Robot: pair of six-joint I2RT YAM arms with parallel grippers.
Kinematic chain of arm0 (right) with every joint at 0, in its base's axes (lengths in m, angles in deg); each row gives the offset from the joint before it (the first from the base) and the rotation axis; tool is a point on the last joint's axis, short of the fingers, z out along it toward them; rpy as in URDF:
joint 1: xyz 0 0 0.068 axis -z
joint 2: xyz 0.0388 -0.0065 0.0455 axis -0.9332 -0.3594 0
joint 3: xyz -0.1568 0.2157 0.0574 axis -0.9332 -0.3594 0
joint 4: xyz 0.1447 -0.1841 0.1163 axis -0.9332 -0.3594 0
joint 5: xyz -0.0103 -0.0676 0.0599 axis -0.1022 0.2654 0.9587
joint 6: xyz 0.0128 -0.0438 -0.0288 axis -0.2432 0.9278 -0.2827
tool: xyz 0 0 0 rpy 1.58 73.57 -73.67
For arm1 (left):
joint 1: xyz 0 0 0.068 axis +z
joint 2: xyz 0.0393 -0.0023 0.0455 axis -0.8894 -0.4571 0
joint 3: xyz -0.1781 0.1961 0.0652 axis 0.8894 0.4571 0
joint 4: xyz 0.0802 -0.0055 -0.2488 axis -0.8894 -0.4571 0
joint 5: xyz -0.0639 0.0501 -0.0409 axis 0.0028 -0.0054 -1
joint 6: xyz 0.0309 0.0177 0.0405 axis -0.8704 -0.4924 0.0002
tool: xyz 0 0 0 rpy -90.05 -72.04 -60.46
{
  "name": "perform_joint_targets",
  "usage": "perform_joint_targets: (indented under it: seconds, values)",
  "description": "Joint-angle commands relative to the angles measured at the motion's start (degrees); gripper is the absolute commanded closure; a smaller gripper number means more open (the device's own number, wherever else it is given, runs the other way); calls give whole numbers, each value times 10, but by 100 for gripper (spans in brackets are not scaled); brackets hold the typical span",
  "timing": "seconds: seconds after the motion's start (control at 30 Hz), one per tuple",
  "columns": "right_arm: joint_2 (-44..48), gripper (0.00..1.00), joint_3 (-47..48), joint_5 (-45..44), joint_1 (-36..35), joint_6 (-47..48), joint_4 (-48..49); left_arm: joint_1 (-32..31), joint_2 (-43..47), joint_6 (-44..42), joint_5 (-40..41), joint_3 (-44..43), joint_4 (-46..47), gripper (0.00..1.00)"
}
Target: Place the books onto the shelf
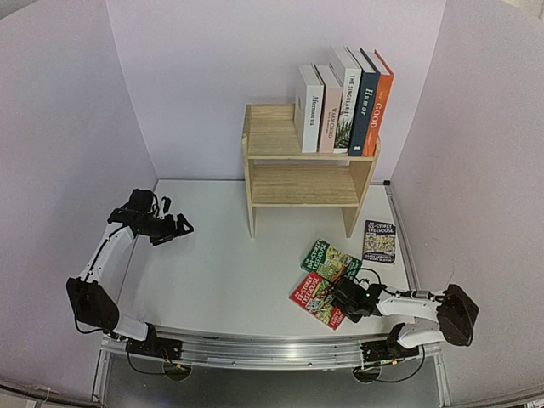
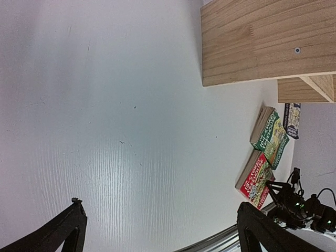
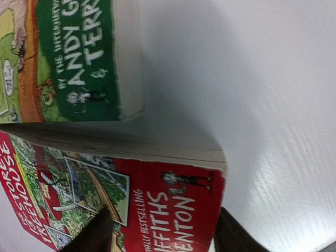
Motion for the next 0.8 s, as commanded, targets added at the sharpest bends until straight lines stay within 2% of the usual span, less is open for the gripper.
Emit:
perform_joint_targets:
  seconds: [0.0,0.03,0.07,0.1,0.23,0.43,0.6,0.77]
  values:
    - [-57,71,-36,89,2,5,109,-3,17,-1,-8,-10,7,0]
    - [-68,87,-24,98,2,30,113,-3,19,-2,-8,-8,8,0]
    - [-80,98,-11,111,2,57,116,-3,21,-3,-8,-4,9,0]
    - [-94,100,5,130,2,86,116,-3,24,-4,-8,1,12,0]
    - [-160,100,84,191,-12,203,117,-3,29,-21,-5,22,19,0]
    - [-238,100,216,184,-57,342,115,-23,24,-114,-11,70,12,0]
    - [-280,100,304,164,-80,453,130,-93,23,-255,-21,129,27,0]
    - [-277,100,336,138,-90,545,187,-142,8,-386,-74,158,42,0]
